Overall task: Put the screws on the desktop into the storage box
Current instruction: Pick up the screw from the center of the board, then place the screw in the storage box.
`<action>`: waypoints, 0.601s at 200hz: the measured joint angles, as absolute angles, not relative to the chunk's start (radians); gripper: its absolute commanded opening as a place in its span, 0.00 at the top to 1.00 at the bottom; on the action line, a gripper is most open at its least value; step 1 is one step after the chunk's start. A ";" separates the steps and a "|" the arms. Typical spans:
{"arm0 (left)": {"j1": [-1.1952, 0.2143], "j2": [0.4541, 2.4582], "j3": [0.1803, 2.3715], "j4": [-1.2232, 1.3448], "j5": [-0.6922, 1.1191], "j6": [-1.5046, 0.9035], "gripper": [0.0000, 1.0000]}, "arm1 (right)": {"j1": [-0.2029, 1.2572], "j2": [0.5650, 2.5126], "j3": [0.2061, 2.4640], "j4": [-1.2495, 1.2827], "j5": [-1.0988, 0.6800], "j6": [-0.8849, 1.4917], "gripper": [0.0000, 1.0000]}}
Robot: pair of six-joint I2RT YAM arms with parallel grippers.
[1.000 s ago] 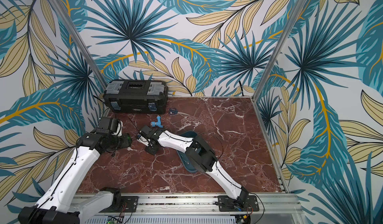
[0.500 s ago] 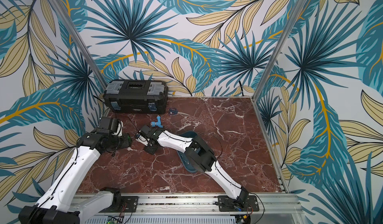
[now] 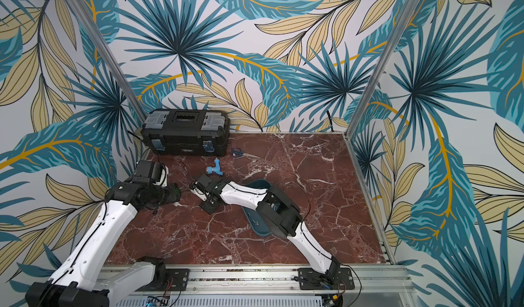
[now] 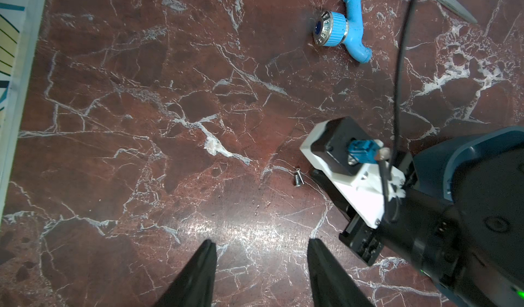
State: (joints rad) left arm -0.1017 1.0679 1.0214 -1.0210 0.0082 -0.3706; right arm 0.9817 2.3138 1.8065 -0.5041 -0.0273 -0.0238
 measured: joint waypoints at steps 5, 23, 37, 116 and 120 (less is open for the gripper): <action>-0.102 1.068 1.021 -1.021 0.008 -0.371 0.44 | 0.982 2.299 1.783 -0.496 -0.025 -0.012 1.00; -0.102 1.068 1.021 -1.021 0.008 -0.371 0.44 | 0.981 2.247 1.705 -0.477 -0.023 0.024 1.00; -0.102 1.068 1.021 -1.021 0.009 -0.371 0.44 | 0.978 2.207 1.663 -0.469 -0.024 0.050 1.00; -0.102 1.103 1.021 -1.014 0.033 -0.372 0.44 | 0.897 1.679 1.269 -0.316 -0.020 0.236 1.00; -0.102 1.105 1.021 -1.011 0.038 -0.371 0.44 | 0.888 1.651 1.241 -0.311 -0.010 0.244 1.00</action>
State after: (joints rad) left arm -0.1020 1.1053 1.0210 -1.0115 0.0376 -0.3714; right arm 0.8879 1.6512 1.2411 -0.3111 -0.0105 0.2443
